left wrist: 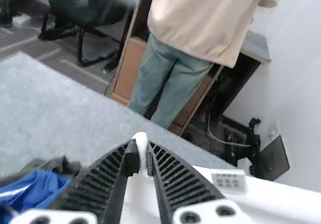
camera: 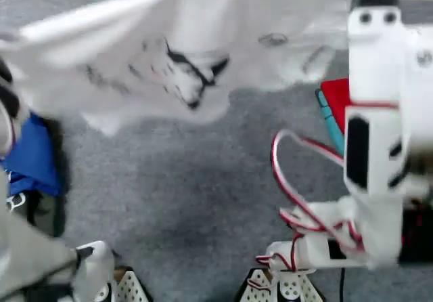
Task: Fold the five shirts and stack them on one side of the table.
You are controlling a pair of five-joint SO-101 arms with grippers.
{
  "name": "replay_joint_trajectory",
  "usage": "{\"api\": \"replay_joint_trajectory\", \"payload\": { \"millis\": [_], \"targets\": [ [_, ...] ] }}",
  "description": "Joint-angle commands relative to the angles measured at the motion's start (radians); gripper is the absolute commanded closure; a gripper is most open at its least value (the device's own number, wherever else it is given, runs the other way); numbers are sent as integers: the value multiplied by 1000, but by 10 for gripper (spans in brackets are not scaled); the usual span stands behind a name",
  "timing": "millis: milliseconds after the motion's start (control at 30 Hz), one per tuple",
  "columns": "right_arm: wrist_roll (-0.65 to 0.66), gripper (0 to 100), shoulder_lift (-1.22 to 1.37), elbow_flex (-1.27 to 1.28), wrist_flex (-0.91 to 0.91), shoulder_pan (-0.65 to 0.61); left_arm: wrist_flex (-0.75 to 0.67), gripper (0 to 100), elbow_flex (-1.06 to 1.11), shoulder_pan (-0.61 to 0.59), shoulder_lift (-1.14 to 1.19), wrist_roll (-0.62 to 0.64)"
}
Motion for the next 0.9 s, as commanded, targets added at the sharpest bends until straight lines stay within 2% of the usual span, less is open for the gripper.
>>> {"api": "replay_joint_trajectory", "payload": {
  "millis": [0,100,267,400,533,633,700,767,867],
  "targets": [
    [84,985,-59,-21,-2,-71,2,971,280,-19,-236,-3],
    [140,985,-62,-19,44,-126,-31,970,473,-19,-371,-32],
    [144,985,19,-19,169,-135,-278,970,888,-19,-499,-66],
    [138,985,179,-22,253,-132,-606,970,1216,7,-503,-66],
    [138,985,406,-22,242,-101,-1082,971,1466,93,-384,-58],
    [137,985,616,-27,126,-74,-1344,971,1471,128,-210,-66],
    [129,985,750,-27,8,-61,-1422,971,1383,127,-60,-66],
    [94,985,868,-28,-126,-44,-1436,971,1242,125,118,-66],
    [51,985,984,-28,-299,-34,-1372,971,963,125,387,-66]
  ]
}}
